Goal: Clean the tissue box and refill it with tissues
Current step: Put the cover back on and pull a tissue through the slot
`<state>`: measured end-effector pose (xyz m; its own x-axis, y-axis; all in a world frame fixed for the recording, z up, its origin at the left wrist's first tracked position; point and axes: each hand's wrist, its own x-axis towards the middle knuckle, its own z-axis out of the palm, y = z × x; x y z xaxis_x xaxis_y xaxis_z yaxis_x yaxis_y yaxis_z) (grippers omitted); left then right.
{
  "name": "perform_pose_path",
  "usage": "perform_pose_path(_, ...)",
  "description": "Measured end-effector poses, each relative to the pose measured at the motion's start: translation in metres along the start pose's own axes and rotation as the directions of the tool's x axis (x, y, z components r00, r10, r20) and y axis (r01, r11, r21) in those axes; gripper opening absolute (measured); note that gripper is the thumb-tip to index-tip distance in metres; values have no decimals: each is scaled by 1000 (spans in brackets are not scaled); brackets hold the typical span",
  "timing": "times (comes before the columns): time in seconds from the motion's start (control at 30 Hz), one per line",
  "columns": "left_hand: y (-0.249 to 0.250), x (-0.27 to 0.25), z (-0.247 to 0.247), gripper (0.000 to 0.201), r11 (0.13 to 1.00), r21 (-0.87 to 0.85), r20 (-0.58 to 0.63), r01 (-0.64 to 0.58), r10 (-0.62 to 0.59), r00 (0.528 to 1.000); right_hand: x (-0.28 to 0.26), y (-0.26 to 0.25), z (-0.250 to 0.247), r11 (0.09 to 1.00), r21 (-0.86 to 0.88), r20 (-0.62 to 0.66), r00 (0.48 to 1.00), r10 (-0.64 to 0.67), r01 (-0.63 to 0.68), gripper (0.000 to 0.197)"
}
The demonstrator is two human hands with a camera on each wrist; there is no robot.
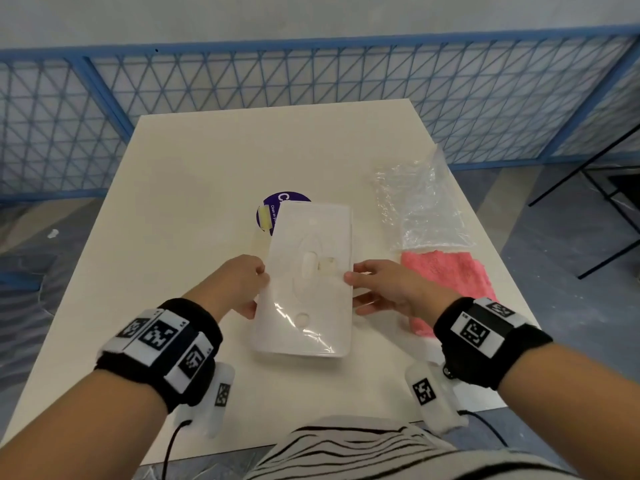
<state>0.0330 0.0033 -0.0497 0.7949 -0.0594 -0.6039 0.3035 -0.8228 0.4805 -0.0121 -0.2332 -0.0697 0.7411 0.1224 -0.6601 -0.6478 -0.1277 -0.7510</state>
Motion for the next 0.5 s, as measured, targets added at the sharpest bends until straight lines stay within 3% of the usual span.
perform_pose_path(0.1,-3,-1,-2,16,987,-162,28,0,5,1000,2,-5,0,999,-42,-31,999,9,-10,29)
perform_pose_path(0.4,1,-10,-4,6,993,-111,40,28,-24,999,-2,-9,7,993,-121,-73,997,-1,-8,28)
perform_pose_path(0.5,4,-20,-1,26,985,-170,139,38,-14,990,0,-19,3,991,-134,-96,995,-15,2,30)
